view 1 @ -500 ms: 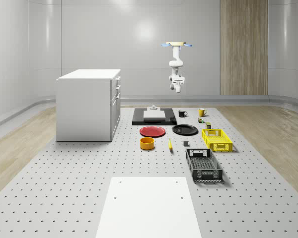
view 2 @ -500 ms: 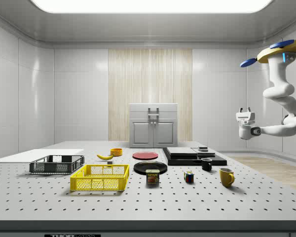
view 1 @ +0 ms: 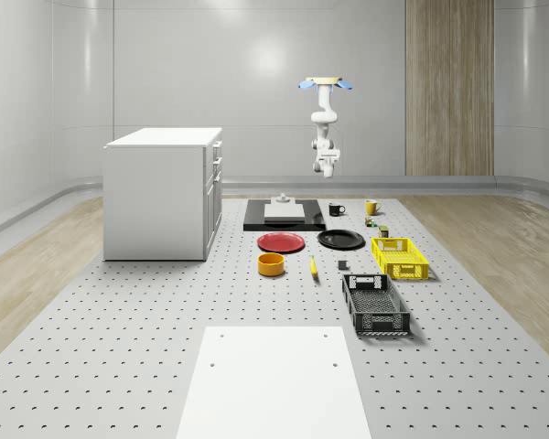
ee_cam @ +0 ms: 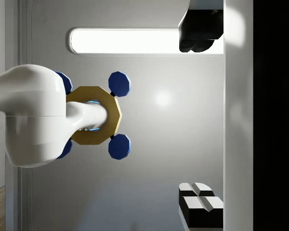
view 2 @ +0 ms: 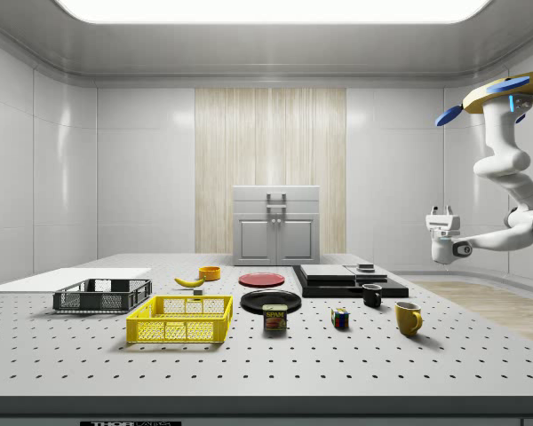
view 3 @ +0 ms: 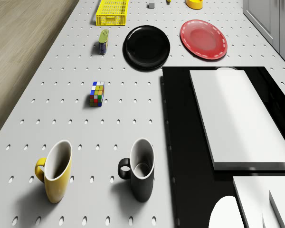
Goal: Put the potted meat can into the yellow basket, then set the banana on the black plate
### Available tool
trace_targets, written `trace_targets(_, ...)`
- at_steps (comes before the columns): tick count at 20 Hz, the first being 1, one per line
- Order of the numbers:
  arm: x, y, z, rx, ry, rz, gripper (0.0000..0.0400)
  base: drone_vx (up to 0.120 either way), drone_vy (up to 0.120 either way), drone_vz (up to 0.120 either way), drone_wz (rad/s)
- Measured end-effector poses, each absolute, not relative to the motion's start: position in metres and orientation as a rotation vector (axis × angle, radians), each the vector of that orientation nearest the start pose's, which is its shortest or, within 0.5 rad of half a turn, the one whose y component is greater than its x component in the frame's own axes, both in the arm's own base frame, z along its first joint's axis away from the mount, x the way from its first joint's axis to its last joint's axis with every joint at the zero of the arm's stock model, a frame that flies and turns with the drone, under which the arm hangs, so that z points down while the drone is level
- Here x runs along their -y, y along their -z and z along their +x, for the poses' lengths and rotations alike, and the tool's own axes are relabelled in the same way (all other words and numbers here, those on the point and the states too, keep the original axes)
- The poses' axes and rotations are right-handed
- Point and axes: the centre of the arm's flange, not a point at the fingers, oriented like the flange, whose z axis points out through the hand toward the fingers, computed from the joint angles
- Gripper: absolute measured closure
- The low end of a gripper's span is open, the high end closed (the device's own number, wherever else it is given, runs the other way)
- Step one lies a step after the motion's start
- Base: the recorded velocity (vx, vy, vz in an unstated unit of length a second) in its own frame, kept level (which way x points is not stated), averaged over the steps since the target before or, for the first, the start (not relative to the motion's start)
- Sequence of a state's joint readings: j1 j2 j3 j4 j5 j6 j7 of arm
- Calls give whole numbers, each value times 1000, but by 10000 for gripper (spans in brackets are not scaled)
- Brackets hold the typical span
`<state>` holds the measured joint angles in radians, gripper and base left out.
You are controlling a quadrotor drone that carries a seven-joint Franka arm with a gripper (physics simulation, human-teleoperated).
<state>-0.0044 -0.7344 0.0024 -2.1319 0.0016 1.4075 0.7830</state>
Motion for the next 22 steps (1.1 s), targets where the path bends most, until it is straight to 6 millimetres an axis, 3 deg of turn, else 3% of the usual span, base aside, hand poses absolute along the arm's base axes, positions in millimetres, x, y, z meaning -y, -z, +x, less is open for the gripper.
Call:
trace_targets(8, 0, -686, 304, -1200, 24, -2897, 0, 0, 0, 0, 0)
trace_targets(11, 0, -689, 304, -1200, 27, -2896, 0, 13, 107, 0, 0)
trace_targets(22, 0, -691, 304, -1198, 40, -2893, 0, 120, 120, 0, 0)
